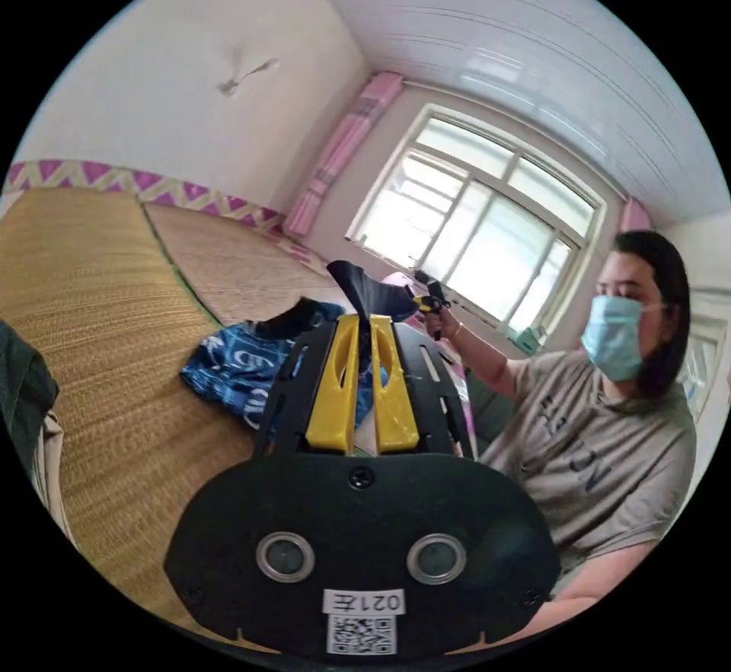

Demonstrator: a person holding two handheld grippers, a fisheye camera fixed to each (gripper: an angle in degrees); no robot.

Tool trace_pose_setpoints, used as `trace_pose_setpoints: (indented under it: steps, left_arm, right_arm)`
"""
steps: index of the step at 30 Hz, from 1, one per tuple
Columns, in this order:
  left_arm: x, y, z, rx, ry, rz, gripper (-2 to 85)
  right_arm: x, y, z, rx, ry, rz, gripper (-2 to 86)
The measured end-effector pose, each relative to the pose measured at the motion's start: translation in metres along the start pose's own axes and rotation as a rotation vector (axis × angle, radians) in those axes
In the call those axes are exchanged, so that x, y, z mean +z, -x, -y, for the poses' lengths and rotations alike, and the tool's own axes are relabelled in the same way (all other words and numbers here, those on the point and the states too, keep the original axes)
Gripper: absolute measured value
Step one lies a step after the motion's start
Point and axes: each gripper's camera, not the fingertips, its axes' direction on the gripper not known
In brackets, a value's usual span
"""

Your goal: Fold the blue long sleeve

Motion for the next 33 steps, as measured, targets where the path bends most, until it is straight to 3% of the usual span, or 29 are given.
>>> trace_pose_setpoints:
  steps: [2, 7, 12, 14, 16, 21, 25, 27, 29, 33]
  left_arm:
    - [-0.030, -0.075, -0.044, 0.043, 0.016, -0.048, -0.7]
    - [-0.029, -0.170, -0.150, -0.011, 0.202, -0.002, -0.1]
    - [0.007, -0.160, -0.266, -0.324, 0.364, 0.081, 1.6]
    - [0.007, -0.157, -0.294, -0.411, 0.302, 0.044, 2.7]
    - [0.001, -0.161, -0.299, -0.434, 0.313, 0.049, 3.3]
    - [-0.031, -0.188, -0.297, -0.387, 0.364, 0.115, 3.2]
    - [-0.030, -0.217, -0.257, -0.183, 0.326, 0.158, 2.9]
    - [-0.005, -0.221, -0.227, -0.075, 0.330, 0.181, 3.4]
    - [0.050, -0.219, -0.187, 0.081, 0.361, 0.218, 5.0]
    - [0.158, -0.192, -0.135, 0.199, 0.491, 0.330, 8.7]
  right_arm:
    - [-0.036, 0.106, -0.078, -0.100, -0.022, 0.123, 0.2]
    - [-0.057, 0.246, -0.256, -0.144, -0.010, 0.126, -0.1]
    - [0.011, 0.267, -0.409, -0.043, 0.157, -0.049, 0.5]
    - [0.058, 0.256, -0.464, 0.016, 0.227, -0.168, 1.1]
    - [0.076, 0.256, -0.487, 0.037, 0.207, -0.163, 1.7]
    - [0.068, 0.302, -0.491, -0.024, 0.205, -0.117, 2.5]
    - [0.061, 0.363, -0.467, -0.177, 0.086, -0.166, 3.5]
    - [0.089, 0.376, -0.431, -0.227, 0.062, -0.219, 4.4]
    - [0.159, 0.380, -0.367, -0.288, 0.054, -0.340, 6.0]
    - [0.303, 0.357, -0.264, -0.370, 0.116, -0.570, 8.5]
